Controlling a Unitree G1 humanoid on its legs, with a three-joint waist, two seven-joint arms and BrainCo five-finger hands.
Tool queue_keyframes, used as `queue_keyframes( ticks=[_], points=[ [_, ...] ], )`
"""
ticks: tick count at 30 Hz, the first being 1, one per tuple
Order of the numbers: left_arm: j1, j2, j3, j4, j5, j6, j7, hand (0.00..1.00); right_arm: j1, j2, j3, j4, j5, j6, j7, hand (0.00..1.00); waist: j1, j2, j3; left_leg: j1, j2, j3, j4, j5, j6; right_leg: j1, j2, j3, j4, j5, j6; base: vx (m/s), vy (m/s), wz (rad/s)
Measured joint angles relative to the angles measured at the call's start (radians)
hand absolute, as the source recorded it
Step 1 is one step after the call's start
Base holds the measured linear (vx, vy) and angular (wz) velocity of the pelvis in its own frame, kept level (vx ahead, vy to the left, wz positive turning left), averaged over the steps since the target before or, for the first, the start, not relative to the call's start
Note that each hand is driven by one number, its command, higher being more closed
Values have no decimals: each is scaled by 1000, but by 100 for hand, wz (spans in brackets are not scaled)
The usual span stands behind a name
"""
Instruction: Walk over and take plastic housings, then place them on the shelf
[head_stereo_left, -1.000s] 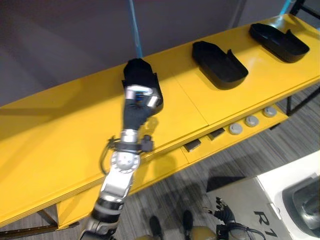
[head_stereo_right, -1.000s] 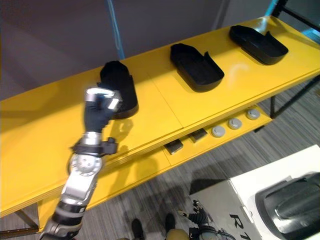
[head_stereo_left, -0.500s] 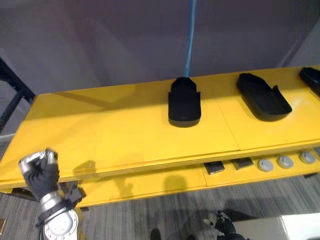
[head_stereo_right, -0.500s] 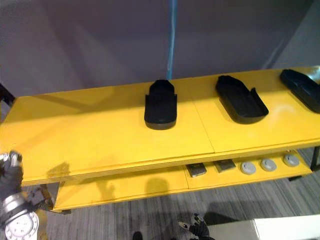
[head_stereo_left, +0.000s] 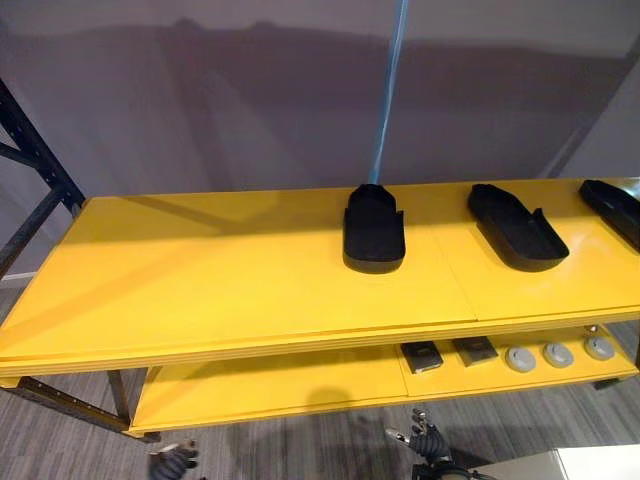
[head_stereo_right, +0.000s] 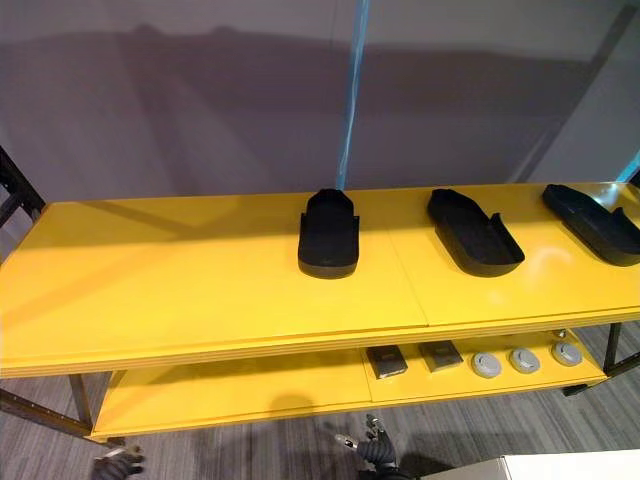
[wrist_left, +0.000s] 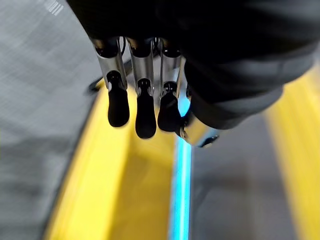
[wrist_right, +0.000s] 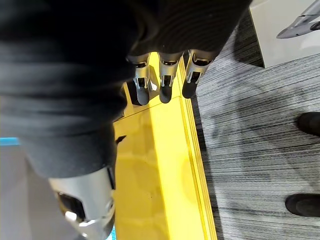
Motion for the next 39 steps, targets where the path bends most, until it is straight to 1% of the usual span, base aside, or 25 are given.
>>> queue_keyframes(
  ticks=[5, 9, 11, 13, 16, 18, 20, 24, 27, 31, 32, 34, 35, 38, 39],
  points=[
    [-55, 12, -59, 95, 15, -1, -2, 0, 6, 0, -16, 1, 3, 0, -8, 0, -21, 6, -3, 14, -1, 13, -7, -3, -2, -2, -2, 13, 13, -10, 5, 1, 13, -9],
    [-89, 15, -117, 150, 32, -1, 0, 0, 4, -5, -43, 13, 8, 0, -18, 0, -26, 7, -5, 15, 0, 31, -17, -3, -4, -17, 2, 36, 12, -10, 5, 12, 9, -18],
    [-104, 26, -150, 176, 31, -2, 0, 0, 1, -11, -43, 42, 15, 0, -25, 0, -26, 7, -5, 21, 1, 40, -26, 3, 2, -21, 6, 50, 9, -10, 6, 32, 2, -17],
    [-109, 32, -158, 197, 32, -2, 0, 0, -2, -11, -43, 65, 24, 0, -28, 0, -26, 9, -6, 31, 2, 55, -36, 4, 2, -21, 10, 65, 5, -10, 6, 31, 1, -23],
    [-123, 54, -199, 232, 41, -2, -1, 0, -12, -12, -44, 101, 26, 0, -29, 0, -31, 10, -7, 40, 1, 64, -44, 4, 2, -21, 15, 81, -6, -10, 5, 29, -1, -13],
    [-129, 69, -222, 251, 52, -2, -1, 0, -30, -16, -44, 123, 28, 0, -29, 0, -42, 10, -7, 41, 1, 64, -46, 4, 2, -20, 17, 83, -13, -9, 5, 4, -5, -3],
    [-131, 72, -230, 256, 54, -2, -3, 0, -41, -20, -44, 138, 28, 0, -29, 0, -52, 11, -6, 44, 1, 67, -48, 4, 2, -21, 18, 86, -16, -9, 5, -24, -16, -6],
    [-139, 77, -246, 298, 73, -3, -5, 0, -64, -26, -80, 170, 28, -1, -29, 0, -54, 19, 1, 45, 5, 88, -48, 4, 2, -21, 27, 115, -40, 13, -1, -37, -10, -18],
    [-143, 84, -262, 321, 76, -3, -6, 0, -72, -40, -82, 176, 27, -1, -30, 0, -59, 27, 10, 44, 8, 109, -48, 4, 2, -22, 34, 138, -64, 36, -3, -75, -6, -22],
    [-149, 87, -264, 338, 89, -3, -6, 0, -74, -48, -82, 182, 27, 0, -30, 0, -69, 30, 17, 43, 11, 131, -47, 3, 2, -35, 41, 166, -63, 47, -4, -82, -13, -22],
    [-149, 89, -264, 339, 89, -3, -6, 0, -79, -48, -80, 181, 27, 0, -30, 0, -68, 28, 24, 41, 9, 145, -41, 3, 1, -43, 43, 188, -62, 54, -5, -94, 10, -39],
    [-160, 90, -263, 338, 88, -3, -6, 0, -92, -49, -80, 181, 26, 0, -30, 0, -67, 23, 38, 18, 9, 142, -13, -1, -1, -67, 43, 213, -58, 65, -5, -90, 2, -46],
    [-169, 90, -264, 338, 88, -3, -6, 0, -100, -52, -80, 181, 21, 1, -30, 0, -61, 23, 54, 3, 12, 132, 12, -11, 3, -86, 44, 242, -49, 72, -4, -92, -11, -53],
    [-179, 87, -263, 338, 87, -4, -6, 0, -111, -56, -79, 177, 15, 5, -30, 0, -52, 25, 75, -8, 16, 129, 51, -38, 8, -111, 49, 298, -22, 81, 1, -77, 21, -69],
    [-191, 86, -264, 338, 87, -4, -6, 0, -111, -56, -77, 170, -4, 6, -30, 0, -49, 22, 83, -9, 19, 153, 70, -55, 8, -133, 50, 330, 1, 82, 4, -139, 59, -62]
  ],
)
